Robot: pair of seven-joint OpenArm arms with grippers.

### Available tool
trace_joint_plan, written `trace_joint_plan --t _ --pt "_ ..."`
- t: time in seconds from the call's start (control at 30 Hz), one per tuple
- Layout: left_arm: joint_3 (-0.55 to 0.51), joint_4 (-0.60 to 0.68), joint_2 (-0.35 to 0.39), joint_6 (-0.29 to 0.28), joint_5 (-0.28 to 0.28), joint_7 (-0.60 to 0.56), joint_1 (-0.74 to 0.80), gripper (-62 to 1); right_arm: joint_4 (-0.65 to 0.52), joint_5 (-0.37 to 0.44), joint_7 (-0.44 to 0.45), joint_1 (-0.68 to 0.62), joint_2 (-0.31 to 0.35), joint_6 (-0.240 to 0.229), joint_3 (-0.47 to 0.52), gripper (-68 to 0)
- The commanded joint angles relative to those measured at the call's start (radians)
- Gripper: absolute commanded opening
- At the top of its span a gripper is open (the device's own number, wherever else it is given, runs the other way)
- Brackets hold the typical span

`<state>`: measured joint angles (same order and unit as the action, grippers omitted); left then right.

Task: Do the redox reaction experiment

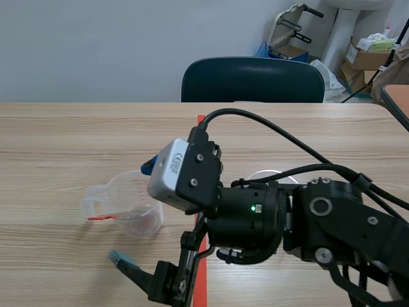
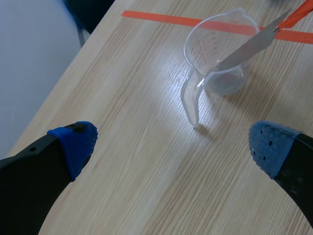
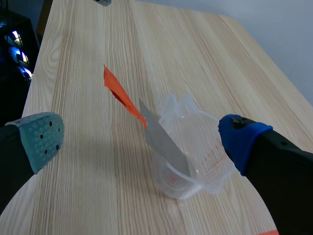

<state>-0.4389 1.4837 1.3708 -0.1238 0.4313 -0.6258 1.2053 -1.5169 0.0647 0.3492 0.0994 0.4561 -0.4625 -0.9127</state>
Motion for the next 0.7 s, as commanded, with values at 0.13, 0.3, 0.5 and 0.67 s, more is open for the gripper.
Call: trace_joint_plan --t 0.13,0.3,0.5,0.67 --pt "-0.006 -0.029 0.059 0.006 0.049 -0.013 -0.003 1.4 0.029 -0.034 0.008 0.045 -0.05 0.038 -0.032 -2.7" --pt "-0.006 -0.056 0.079 0.007 0.053 -0.032 -0.003 1.4 0.038 -0.037 0.005 0.063 -0.075 0.074 -0.047 -13.5" --pt "-0.006 -0.091 0.076 0.0 0.054 -0.105 -0.003 1.4 0.038 -0.039 -0.008 0.065 -0.099 0.078 -0.05 -21.2" --pt "-0.006 -0.117 0.076 -0.006 0.101 -0.17 -0.003 1.4 0.038 -0.039 -0.019 0.064 -0.11 0.078 -0.058 -30.1"
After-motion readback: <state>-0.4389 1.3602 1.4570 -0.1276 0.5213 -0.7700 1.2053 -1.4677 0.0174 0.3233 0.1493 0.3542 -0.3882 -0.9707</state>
